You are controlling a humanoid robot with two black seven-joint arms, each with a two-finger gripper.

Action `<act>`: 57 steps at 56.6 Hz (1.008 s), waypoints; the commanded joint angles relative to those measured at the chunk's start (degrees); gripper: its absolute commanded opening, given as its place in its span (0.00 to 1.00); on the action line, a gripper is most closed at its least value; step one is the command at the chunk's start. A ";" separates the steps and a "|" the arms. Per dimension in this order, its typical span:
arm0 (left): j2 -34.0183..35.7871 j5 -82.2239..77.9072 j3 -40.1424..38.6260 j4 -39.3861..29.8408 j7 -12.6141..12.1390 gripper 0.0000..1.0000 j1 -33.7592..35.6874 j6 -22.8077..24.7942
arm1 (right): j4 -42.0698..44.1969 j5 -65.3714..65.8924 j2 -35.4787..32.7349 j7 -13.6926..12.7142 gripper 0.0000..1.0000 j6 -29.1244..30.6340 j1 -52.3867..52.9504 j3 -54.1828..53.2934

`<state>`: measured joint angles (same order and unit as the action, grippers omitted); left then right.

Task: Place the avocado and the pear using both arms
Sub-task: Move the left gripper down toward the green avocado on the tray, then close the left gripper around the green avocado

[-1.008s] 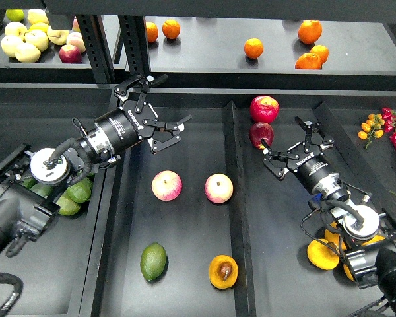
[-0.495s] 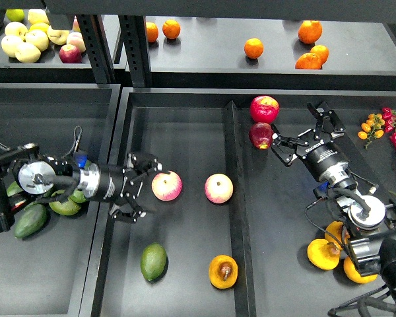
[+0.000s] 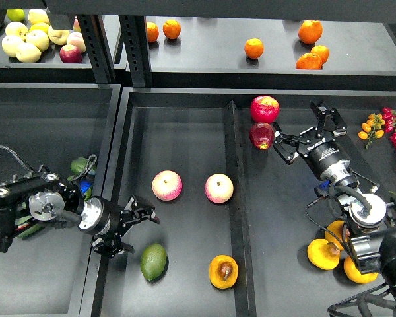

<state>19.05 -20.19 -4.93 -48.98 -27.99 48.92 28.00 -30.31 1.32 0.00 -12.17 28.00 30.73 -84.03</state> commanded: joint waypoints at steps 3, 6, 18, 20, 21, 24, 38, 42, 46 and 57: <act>-1.73 -0.55 0.89 1.34 -0.01 0.98 -0.93 0.00 | -0.02 0.00 0.00 -0.05 1.00 0.00 -0.05 0.00; -2.17 -1.17 0.98 1.87 -0.01 0.98 -1.46 0.00 | -0.02 0.00 0.00 0.04 1.00 0.00 -0.05 0.00; -4.19 -2.58 0.98 3.71 -0.01 0.98 -3.04 0.00 | -0.19 0.00 0.00 -0.05 1.00 0.00 -0.32 0.00; -4.46 -2.58 0.98 4.06 -0.01 0.98 -2.96 0.00 | -0.19 0.00 0.00 -0.05 1.00 0.00 -0.32 0.00; -4.81 -2.58 0.98 4.24 -0.01 0.98 -2.96 0.00 | -0.19 0.00 0.00 -0.05 1.00 0.00 -0.40 0.00; -5.42 -2.58 0.98 4.77 -0.01 0.98 -2.96 0.00 | -0.19 0.00 0.00 -0.05 1.00 0.00 -0.40 0.00; -7.01 -2.58 0.89 5.47 -0.01 0.98 -2.34 0.00 | -0.19 -0.09 0.00 -0.05 1.00 0.00 -0.49 0.00; -7.45 -2.58 0.89 6.00 -0.01 0.98 -2.25 0.00 | -0.19 0.00 0.00 -0.05 1.00 0.00 -0.58 0.00; -7.71 -2.58 0.89 6.52 -0.01 0.98 -1.99 0.00 | -0.19 0.00 0.00 -0.05 1.00 0.00 -0.58 0.00; -8.50 -2.93 0.98 7.67 -0.01 0.98 -1.81 0.00 | -0.10 -0.09 0.00 -0.05 1.00 0.00 -0.75 0.00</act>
<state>11.00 -22.84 -4.07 -41.92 -28.00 47.06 28.00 -30.50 1.28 0.00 -12.22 28.00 30.15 -84.02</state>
